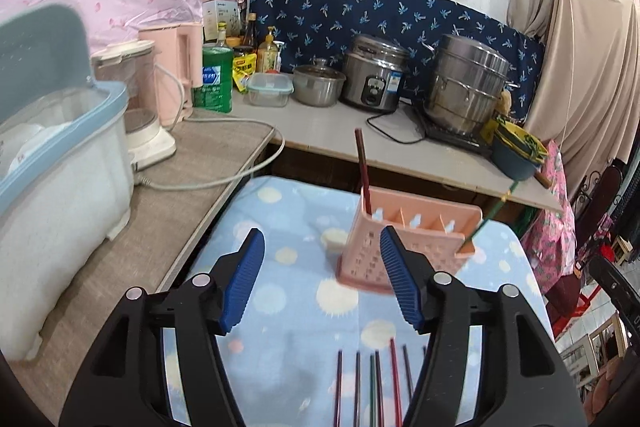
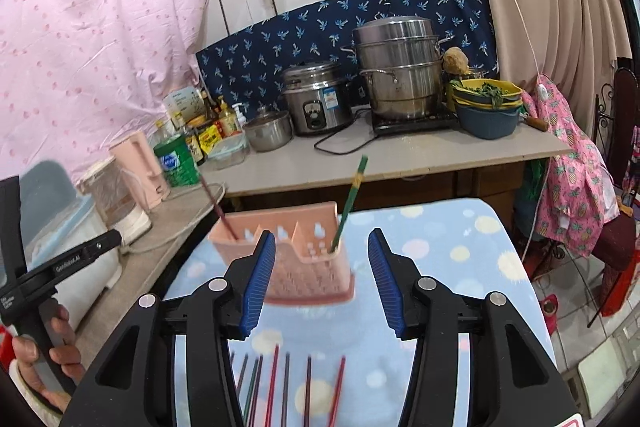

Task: Organize utensils
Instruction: 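Withdraw both open tools from the basket back over the chopsticks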

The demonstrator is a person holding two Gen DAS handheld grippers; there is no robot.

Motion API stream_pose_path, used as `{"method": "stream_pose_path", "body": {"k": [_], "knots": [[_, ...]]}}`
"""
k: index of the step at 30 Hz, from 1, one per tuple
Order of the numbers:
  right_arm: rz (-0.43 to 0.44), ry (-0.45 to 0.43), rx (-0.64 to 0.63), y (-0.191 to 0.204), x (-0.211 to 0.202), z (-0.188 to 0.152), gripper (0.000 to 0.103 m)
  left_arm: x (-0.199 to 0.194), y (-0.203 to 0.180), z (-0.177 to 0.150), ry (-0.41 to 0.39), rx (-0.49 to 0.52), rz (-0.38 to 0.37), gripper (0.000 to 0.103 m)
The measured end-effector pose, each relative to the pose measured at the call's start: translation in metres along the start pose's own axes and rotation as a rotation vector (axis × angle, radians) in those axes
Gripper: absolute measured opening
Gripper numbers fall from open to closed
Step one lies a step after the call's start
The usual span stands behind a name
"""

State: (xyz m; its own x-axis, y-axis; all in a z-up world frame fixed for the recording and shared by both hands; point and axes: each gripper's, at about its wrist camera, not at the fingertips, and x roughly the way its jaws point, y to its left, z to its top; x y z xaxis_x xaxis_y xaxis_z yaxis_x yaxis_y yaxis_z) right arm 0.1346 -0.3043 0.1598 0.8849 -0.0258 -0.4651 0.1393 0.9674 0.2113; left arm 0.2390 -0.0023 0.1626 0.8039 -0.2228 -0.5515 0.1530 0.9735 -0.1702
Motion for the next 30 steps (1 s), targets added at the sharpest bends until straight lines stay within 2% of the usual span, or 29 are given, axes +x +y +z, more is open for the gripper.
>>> {"method": "stream_pose_path", "body": {"k": [14,22,30], "knots": [[-0.005,0.139,-0.008,0.009,-0.065,-0.129,0.049,-0.043,0.014,-0.119,0.107,0.043,0.022,0.058],[-0.061,0.223,-0.031,0.006,-0.066,-0.192,0.049,-0.05,0.015,-0.179,0.171,0.074,0.032,0.058],[-0.087,0.257,-0.064,0.009,-0.057,-0.221,0.049,-0.046,0.013,-0.215,0.22,0.089,0.04,0.058]]}}
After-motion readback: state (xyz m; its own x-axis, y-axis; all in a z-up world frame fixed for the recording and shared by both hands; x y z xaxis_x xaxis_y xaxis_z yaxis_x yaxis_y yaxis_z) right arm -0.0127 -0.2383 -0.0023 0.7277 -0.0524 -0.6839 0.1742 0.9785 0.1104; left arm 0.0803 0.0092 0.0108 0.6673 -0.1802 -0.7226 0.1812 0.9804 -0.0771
